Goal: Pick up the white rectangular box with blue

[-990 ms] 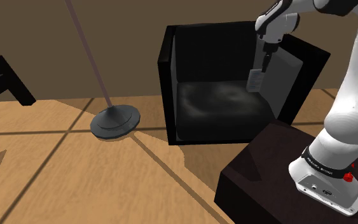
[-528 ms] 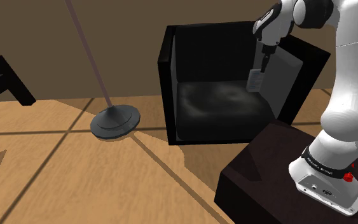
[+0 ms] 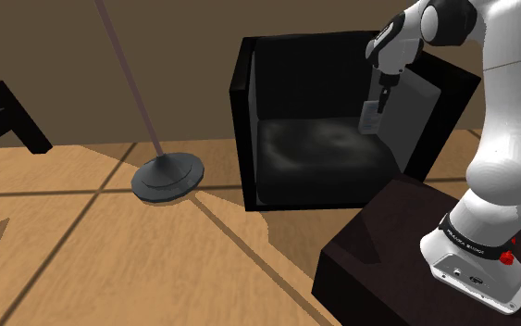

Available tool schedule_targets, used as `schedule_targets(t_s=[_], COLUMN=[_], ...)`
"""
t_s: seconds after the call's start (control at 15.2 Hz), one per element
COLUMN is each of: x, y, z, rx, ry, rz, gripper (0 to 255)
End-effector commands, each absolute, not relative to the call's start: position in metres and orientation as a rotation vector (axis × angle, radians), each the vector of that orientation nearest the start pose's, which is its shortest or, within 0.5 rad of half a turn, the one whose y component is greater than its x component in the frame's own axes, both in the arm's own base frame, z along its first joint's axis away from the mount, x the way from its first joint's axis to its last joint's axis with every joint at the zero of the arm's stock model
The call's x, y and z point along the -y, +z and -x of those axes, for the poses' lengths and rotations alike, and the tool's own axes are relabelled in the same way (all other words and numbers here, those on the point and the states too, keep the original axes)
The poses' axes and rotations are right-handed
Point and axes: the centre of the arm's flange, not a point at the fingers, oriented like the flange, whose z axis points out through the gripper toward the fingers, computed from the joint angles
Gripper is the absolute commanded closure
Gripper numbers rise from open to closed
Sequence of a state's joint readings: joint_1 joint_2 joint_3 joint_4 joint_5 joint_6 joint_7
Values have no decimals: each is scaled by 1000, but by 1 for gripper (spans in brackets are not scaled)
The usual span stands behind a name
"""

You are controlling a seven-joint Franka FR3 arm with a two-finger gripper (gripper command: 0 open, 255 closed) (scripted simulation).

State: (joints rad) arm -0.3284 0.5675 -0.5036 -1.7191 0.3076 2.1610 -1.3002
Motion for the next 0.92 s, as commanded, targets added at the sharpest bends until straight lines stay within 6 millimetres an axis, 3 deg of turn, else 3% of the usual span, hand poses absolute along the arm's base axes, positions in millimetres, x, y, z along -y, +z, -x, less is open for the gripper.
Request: schedule_targets(t_s=[0.0, 0.53, 0.86], x=[457, 458, 458], y=[285, 285, 312], z=[-478, -478, -478], rx=[542, 542, 542], ry=[50, 50, 50], rz=[3063, 3063, 3063], gripper=[255, 255, 255])
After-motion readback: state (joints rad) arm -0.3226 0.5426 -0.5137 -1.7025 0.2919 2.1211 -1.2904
